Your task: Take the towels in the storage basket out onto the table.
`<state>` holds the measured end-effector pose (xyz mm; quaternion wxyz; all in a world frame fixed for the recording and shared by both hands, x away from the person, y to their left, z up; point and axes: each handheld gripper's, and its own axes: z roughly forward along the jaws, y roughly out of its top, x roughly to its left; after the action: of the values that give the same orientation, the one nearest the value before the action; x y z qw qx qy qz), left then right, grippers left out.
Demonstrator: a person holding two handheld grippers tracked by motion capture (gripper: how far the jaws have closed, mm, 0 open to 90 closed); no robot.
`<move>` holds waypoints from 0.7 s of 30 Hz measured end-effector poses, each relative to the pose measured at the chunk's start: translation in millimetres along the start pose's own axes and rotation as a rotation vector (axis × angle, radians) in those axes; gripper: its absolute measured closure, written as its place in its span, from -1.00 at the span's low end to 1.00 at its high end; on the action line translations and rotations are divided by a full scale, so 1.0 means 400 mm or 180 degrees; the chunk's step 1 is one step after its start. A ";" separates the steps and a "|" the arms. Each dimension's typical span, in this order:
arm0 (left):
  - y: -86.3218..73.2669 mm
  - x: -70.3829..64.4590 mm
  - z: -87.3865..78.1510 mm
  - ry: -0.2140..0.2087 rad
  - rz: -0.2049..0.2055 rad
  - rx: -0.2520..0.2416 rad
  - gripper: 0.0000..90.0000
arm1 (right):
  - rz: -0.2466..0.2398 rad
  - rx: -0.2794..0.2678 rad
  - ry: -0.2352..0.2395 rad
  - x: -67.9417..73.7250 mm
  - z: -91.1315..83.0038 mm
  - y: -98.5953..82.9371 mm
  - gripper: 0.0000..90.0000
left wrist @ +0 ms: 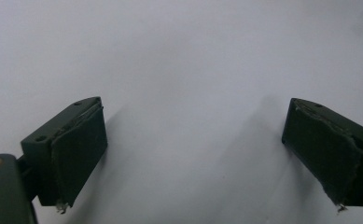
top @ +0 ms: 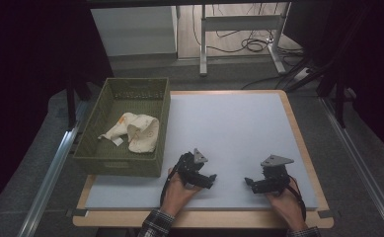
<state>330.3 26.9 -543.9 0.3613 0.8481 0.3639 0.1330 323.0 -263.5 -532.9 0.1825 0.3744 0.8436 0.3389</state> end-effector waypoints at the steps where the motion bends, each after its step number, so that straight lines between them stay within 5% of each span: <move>1: 0.000 0.000 0.000 0.0000 -0.0003 -0.0002 -0.85 | 0.0010 0.0000 0.0001 0.000 0.000 0.000 -0.89; 21: -0.001 0.001 -0.001 0.0000 -0.0020 -0.0014 -0.84 | 0.0001 -0.0003 0.0002 0.000 0.000 0.000 -0.89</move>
<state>330.3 27.6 -544.1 0.3635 0.8462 0.3662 0.1327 323.0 -263.7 -533.1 0.1823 0.3745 0.8434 0.3395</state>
